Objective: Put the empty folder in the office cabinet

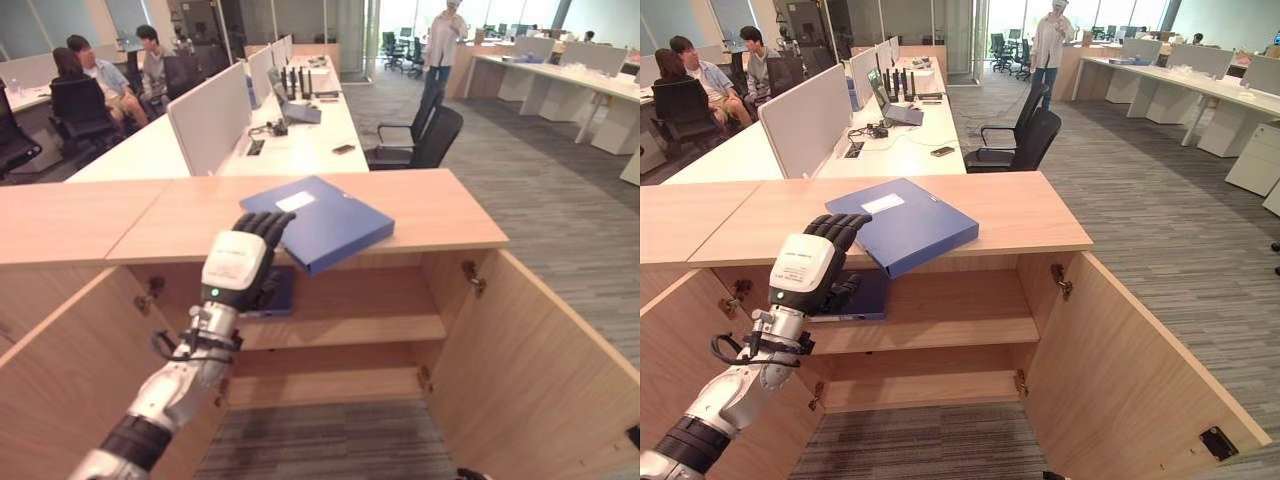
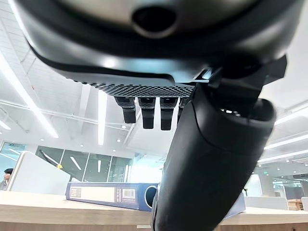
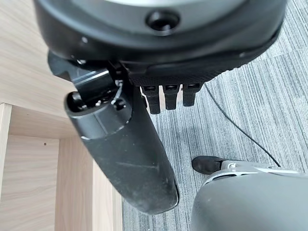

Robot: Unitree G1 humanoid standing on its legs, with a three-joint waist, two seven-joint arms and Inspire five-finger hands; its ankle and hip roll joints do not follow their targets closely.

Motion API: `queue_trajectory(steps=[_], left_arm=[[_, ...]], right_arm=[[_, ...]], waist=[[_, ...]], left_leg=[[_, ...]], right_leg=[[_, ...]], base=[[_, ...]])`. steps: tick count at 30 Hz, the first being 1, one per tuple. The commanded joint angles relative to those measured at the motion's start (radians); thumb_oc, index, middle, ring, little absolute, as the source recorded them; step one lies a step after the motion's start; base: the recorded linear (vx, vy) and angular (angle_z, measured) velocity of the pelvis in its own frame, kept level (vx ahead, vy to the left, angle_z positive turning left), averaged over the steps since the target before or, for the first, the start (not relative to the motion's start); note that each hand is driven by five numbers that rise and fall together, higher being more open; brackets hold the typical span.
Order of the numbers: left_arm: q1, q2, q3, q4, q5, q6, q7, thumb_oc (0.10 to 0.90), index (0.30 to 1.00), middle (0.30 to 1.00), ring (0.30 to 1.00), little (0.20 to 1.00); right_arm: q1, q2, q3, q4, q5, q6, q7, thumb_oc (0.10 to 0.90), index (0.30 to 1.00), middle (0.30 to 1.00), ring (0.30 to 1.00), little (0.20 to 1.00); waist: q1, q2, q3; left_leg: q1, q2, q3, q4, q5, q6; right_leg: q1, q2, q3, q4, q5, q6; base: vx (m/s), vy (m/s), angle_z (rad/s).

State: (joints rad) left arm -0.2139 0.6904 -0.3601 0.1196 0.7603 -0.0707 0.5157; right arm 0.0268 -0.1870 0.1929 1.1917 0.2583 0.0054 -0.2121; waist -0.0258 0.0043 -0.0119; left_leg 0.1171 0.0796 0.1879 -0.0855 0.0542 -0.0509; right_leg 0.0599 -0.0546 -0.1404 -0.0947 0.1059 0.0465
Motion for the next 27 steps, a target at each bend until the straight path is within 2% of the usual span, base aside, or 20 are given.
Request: queue_trajectory(steps=[1, 27], left_arm=[[-0.26, 0.023, 0.0, 0.038, 0.023, -0.005, 0.076, 0.8, 0.9, 0.9, 0.9, 0.9], [-0.351, 0.014, -0.086, 0.172, 0.023, 0.018, 0.058, 0.8, 0.9, 0.9, 0.9, 0.9]], right_arm=[[-0.096, -0.007, 0.03, 0.048, 0.018, -0.041, -0.012, 0.8, 0.9, 0.9, 0.9, 0.9], [-0.095, -0.019, 0.038, 0.046, 0.024, -0.044, -0.007, 0.8, 0.9, 0.9, 0.9, 0.9]], waist=[[-0.006, -0.022, -0.006], [-0.026, -0.017, -0.007]], left_leg=[[0.055, -0.055, -0.036, -0.002, -0.153, 0.008], [0.063, -0.058, -0.028, -0.002, -0.156, 0.008]], right_leg=[[0.04, 0.003, -0.006, 0.007, -0.1, 0.077], [0.042, 0.002, 0.003, 0.007, -0.098, 0.081]], base=[[0.0, 0.0, 0.0], [0.0, 0.0, 0.0]])
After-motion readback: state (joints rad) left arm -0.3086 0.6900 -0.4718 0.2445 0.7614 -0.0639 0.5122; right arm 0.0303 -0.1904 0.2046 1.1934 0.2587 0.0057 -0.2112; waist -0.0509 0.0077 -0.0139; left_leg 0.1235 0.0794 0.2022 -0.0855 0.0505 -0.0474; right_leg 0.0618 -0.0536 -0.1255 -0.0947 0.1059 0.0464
